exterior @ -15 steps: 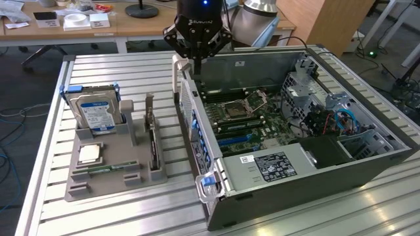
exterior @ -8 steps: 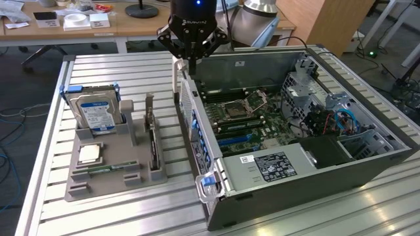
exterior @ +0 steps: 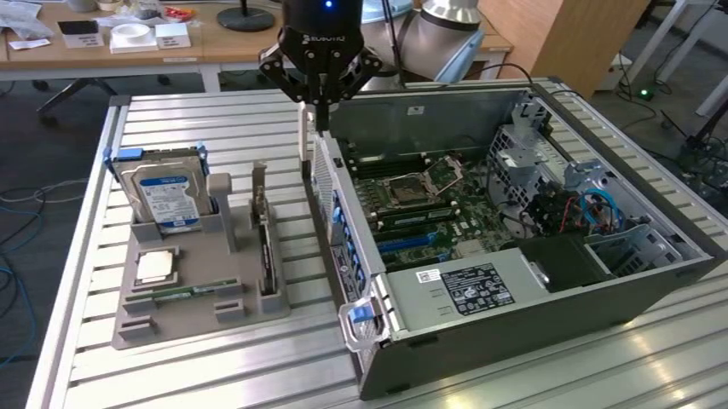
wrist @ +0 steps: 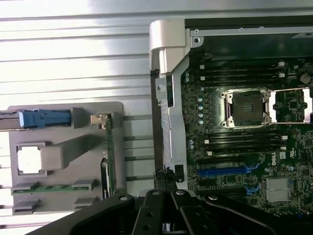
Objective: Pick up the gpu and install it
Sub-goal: 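Reach for the gpu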
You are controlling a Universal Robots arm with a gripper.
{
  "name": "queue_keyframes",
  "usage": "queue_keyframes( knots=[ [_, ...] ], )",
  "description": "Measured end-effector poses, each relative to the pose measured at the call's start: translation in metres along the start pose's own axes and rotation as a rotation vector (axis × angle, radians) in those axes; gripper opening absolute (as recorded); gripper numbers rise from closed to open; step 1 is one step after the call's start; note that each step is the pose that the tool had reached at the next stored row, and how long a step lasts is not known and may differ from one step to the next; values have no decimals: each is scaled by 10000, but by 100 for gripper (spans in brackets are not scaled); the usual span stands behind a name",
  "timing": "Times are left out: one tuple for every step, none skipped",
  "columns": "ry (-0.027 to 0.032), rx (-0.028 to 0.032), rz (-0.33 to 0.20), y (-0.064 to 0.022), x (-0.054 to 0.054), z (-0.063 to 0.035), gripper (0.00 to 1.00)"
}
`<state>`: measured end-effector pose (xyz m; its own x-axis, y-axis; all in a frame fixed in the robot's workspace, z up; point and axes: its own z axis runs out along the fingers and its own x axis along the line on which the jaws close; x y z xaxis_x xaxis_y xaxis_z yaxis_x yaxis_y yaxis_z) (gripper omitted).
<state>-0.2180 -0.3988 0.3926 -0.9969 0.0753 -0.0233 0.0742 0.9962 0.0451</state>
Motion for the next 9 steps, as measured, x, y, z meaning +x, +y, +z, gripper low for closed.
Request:
queue_keyframes(
  knots=[
    [0, 1, -1, -2, 21, -1, 11],
    [0, 1, -1, -3, 36, -1, 11],
    [0, 0, -1, -4, 50, -1, 11],
    [0, 1, -1, -5, 63, -1, 11],
    [0, 0, -1, -6, 77, -1, 11],
    [0, 0, -1, -7, 91, -1, 11],
    [0, 0, -1, -8, 106, -1, 11],
    [0, 0, -1, -9, 120, -1, 11],
    [0, 0, 0, -10, 134, -1, 11]
  ],
)
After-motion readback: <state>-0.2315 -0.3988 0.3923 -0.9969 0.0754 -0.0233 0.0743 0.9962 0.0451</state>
